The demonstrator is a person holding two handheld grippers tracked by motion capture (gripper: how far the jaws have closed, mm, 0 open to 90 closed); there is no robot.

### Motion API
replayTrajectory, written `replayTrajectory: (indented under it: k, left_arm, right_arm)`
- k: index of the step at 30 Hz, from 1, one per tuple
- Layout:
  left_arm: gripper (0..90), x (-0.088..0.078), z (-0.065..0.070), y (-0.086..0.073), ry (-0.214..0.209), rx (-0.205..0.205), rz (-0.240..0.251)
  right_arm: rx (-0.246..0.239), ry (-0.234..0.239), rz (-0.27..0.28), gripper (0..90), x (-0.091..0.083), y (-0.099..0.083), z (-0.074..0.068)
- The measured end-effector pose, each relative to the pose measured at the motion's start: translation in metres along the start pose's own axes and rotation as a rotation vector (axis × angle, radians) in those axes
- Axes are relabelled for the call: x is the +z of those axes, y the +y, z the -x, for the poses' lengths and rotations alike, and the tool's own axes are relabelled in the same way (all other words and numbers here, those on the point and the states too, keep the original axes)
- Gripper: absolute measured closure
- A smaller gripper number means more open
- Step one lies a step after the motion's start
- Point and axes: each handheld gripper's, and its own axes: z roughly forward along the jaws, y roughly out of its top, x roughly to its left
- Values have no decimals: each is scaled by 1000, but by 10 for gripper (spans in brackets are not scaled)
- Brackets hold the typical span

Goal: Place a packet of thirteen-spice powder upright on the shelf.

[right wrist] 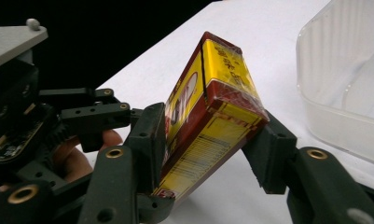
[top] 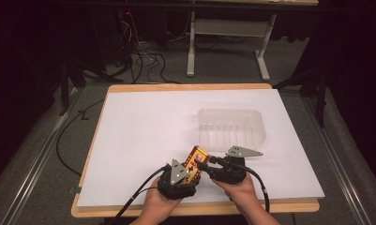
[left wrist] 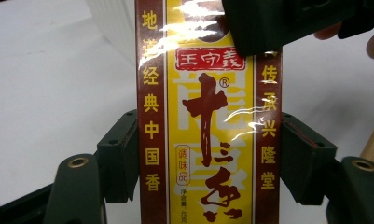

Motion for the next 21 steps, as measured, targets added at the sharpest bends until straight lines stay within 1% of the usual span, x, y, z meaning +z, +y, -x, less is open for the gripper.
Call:
replayTrajectory:
  k: [3, 4, 5, 9, 12, 13, 14, 15, 18, 20, 21]
  left_arm:
    - [325, 2, -1, -1, -13, -9, -11]
    - [325, 2, -1, -1, -15, -11, -7]
    - [325, 1, -1, -1, -19, -12, -2]
    - [324, 0, -2, -1, -23, -12, 8]
    - [324, 0, -2, -1, -20, -7, 5]
    - [323, 1, -2, -2, -20, -5, 3]
    - [321, 3, -2, -2, -18, -1, -4]
    - [320, 3, -2, -2, -18, -1, -4]
    - [313, 4, -1, -3, -16, 9, -5]
    - [302, 3, -3, -3, -21, 4, -5]
    - [295, 3, -3, -3, -21, 4, -5]
  right_arm:
    - [-6, 14, 3, 597, -2, 1, -1]
    - [-6, 14, 3, 597, -2, 1, -1]
    - [-11, 23, 8, 618, -3, 2, -3]
    - [-21, 26, 10, 632, -5, 5, -7]
    - [-43, 24, 14, 645, -5, 6, -10]
    - [-47, 21, 12, 648, -5, 6, -11]
    - [-70, 8, 7, 656, -5, 7, -14]
    - [-70, 8, 7, 656, -5, 7, -14]
    - [-100, -3, 7, 671, -4, 7, -18]
    - [-113, -18, 22, 682, -6, 8, -21]
    - [-113, -18, 22, 682, -6, 8, -21]
